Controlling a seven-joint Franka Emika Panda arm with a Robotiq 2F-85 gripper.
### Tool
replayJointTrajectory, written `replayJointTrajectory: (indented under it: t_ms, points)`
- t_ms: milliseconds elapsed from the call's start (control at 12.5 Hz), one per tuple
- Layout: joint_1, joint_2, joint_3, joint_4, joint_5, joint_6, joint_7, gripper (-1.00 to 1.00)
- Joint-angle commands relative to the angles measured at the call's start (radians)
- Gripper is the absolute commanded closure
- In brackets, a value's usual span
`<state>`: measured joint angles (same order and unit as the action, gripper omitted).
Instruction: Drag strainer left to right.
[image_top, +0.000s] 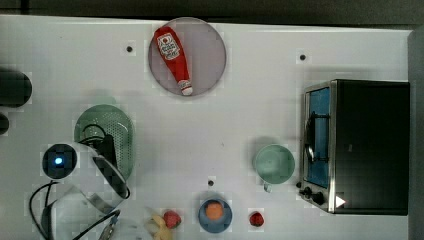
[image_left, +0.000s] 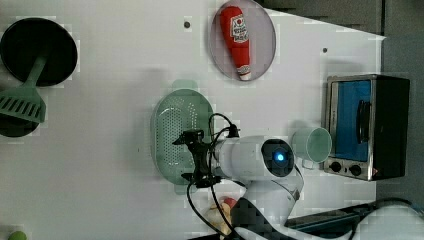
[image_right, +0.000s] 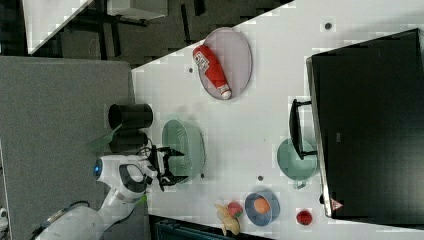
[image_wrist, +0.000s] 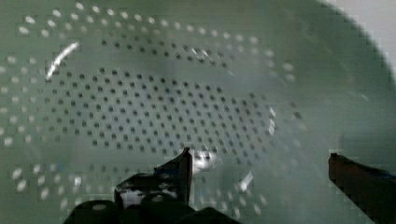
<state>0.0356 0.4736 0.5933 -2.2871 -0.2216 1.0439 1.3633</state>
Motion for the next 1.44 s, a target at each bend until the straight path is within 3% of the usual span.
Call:
replayJointTrajectory:
  t_ms: [80,400,720,1440]
  points:
    - [0.021,0.005,-0.055,0.030,-0.012,0.051,0.108,-1.00]
    - [0.046,0.039,-0.127,0.027,-0.030,0.100,0.107,-1.00]
    - [0.034,0.030,-0.148,0.012,-0.030,0.099,0.108,-1.00]
    - [-0.099,-0.061,-0.187,-0.098,-0.030,0.097,-0.034,-1.00]
